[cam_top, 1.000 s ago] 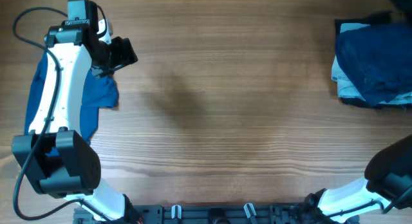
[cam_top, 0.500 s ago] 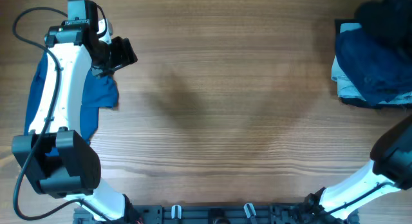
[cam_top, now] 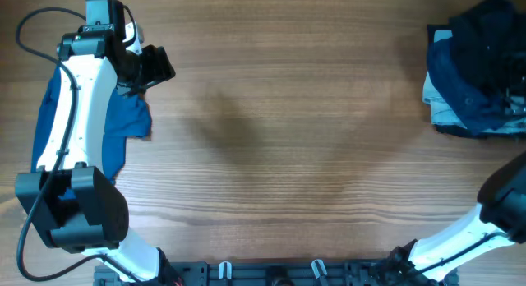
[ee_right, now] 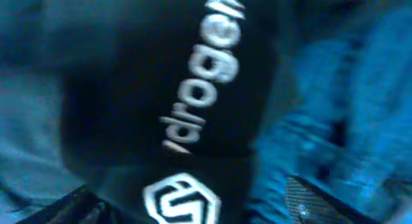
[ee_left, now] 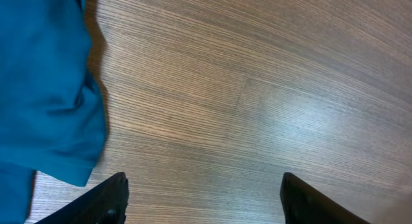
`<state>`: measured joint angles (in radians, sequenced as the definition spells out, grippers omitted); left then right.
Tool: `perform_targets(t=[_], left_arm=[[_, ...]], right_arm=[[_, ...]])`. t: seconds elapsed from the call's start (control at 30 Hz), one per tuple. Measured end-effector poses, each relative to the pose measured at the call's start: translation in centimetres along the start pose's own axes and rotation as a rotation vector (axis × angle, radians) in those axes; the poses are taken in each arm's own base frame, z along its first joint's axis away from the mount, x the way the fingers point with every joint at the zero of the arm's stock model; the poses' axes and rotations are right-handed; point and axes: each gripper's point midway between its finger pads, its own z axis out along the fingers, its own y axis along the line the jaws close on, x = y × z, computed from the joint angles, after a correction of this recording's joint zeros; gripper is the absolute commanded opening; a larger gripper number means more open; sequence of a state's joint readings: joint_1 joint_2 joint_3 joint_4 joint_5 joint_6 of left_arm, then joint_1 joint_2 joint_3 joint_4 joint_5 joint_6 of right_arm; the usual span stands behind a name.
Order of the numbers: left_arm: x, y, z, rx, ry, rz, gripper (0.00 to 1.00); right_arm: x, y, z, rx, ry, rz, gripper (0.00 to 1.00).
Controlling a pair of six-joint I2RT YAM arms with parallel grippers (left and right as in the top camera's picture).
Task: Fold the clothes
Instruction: 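Lower the black bundle onto the stack and open the right gripper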
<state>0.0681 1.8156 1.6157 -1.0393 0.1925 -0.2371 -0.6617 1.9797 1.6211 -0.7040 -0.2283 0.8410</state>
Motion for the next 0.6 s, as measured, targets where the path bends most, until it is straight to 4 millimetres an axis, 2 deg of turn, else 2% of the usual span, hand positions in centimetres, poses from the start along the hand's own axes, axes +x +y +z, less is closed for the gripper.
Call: perform_targets(t=[0.1,0.23,0.3,0.33,0.37,0.47,0.5,0.53,0.6], left_arm=[[0.0,0.0,0.0,0.0,0.0,0.0,0.75],[0.0,0.0,0.0,0.0,0.0,0.0,0.76],[0.0,0.0,0.0,0.0,0.0,0.0,0.76],[0.0,0.0,0.0,0.0,0.0,0.0,0.76],[0.0,0.0,0.0,0.0,0.0,0.0,0.76],[-0.2,-0.1,0.0,0.003,-0.008,0.002,0.76],[-0.3,-0.1,0.0,0.003,-0.011,0.002,0.76],[-0.3,-0.1,0.0,0.004,-0.014,0.003,0.76],[-0.5,-0.1,0.0,0.006,-0.019,0.004,0.76]], right_arm=[[-0.1,-0.8,-0.3,0.006,0.023,0.006,0.9],[-0.7,-1.3,-1.7,-0.017,0.036,-0.006,0.9],[-1.2,-0.8,-3.3,-0.049,0.016,-0.033,0.93],[-1.7,-0.2,-5.1,-0.079,-0.015,-0.068,0.99],[-2.0,0.2,-6.1,-0.096,-0.033,-0.087,1.0],[-3.0,3.6,-10.8,-0.22,-0.148,-0.228,0.99],[-3.1,4.1,-11.3,-0.235,-0.166,-0.274,0.96],[-3.4,6.5,-13.9,-0.322,-0.235,-0.352,0.88],[-3.6,9.0,-15.8,-0.398,-0.31,-0.458,0.55]])
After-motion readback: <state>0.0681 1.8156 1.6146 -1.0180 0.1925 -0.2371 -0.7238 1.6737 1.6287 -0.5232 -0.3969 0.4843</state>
